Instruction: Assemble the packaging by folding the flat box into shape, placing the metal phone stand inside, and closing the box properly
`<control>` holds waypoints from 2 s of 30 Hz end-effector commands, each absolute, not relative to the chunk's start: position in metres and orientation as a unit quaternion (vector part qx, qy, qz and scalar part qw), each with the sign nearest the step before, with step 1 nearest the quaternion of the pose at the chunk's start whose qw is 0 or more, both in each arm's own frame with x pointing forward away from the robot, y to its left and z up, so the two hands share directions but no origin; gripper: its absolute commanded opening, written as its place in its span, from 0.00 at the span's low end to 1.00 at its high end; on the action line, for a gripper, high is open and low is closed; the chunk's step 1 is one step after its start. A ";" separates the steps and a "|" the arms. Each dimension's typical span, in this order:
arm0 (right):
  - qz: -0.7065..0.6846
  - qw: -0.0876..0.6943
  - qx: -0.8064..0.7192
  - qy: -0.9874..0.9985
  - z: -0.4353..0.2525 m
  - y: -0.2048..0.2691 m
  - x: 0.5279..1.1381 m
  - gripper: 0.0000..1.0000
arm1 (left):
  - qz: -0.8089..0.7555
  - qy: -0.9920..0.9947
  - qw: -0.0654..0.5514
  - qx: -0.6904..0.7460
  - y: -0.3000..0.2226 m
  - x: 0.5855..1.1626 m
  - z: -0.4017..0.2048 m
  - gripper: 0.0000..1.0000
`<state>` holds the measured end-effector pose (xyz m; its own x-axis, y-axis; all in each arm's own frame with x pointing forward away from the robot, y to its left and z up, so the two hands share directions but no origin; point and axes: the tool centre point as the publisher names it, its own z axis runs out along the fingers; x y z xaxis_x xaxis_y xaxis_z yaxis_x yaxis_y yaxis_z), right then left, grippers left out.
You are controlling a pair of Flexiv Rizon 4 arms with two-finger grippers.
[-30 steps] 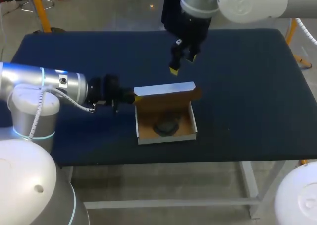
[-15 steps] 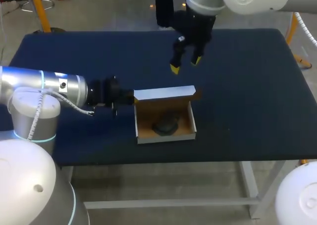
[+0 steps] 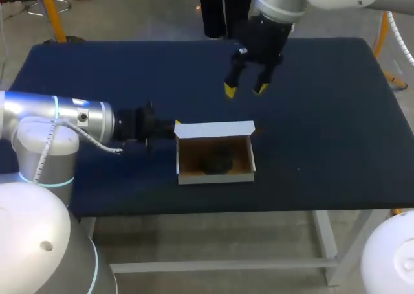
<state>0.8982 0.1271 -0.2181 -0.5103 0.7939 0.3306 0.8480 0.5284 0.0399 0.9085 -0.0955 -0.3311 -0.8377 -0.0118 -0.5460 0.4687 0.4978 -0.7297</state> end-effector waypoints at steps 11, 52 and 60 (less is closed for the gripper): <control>-0.104 0.139 -0.475 -0.863 -0.218 0.122 0.896 1.00 | -0.476 0.816 0.278 0.173 -0.095 0.901 -0.338 0.00; -0.074 0.154 -0.605 -0.778 -0.238 0.098 0.860 1.00 | -0.456 0.795 0.343 0.205 -0.089 0.891 -0.354 0.00; -0.108 0.146 -0.640 -0.747 -0.254 0.093 0.833 1.00 | -0.458 0.792 0.348 0.206 -0.088 0.888 -0.356 0.00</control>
<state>0.8491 0.0978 -0.2511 -0.1480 0.9227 0.3561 0.9707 0.2044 -0.1264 0.8904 -0.0906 -0.3511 -0.6759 0.0125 -0.7369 0.6431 0.4982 -0.5815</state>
